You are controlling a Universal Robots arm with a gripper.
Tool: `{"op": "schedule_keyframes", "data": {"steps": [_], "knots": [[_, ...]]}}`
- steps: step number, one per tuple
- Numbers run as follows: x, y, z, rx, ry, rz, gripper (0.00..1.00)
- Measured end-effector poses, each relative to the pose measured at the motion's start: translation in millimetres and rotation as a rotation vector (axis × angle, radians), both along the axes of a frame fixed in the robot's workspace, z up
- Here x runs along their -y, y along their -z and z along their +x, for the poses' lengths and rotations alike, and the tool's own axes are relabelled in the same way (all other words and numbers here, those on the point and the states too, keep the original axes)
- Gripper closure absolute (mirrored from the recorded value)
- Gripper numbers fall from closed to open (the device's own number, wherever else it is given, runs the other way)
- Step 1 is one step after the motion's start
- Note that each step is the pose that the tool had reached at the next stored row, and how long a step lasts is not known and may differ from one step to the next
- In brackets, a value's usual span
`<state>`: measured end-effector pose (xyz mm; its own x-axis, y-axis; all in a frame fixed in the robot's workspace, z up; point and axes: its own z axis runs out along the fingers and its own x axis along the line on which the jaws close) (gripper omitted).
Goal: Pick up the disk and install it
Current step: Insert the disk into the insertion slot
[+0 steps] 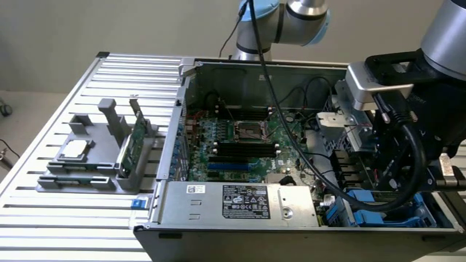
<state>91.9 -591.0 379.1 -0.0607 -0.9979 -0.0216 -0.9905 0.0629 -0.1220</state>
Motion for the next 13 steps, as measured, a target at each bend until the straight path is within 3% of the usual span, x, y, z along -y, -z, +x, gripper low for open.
{"op": "schedule_keyframes", "data": {"steps": [9, 13], "knots": [[-0.5, 0.0, 6.7, 0.0000, 0.000, 0.0006, 0.59], [-3.2, -0.3, 7.9, 0.0000, 0.000, 0.0005, 0.59]]}}
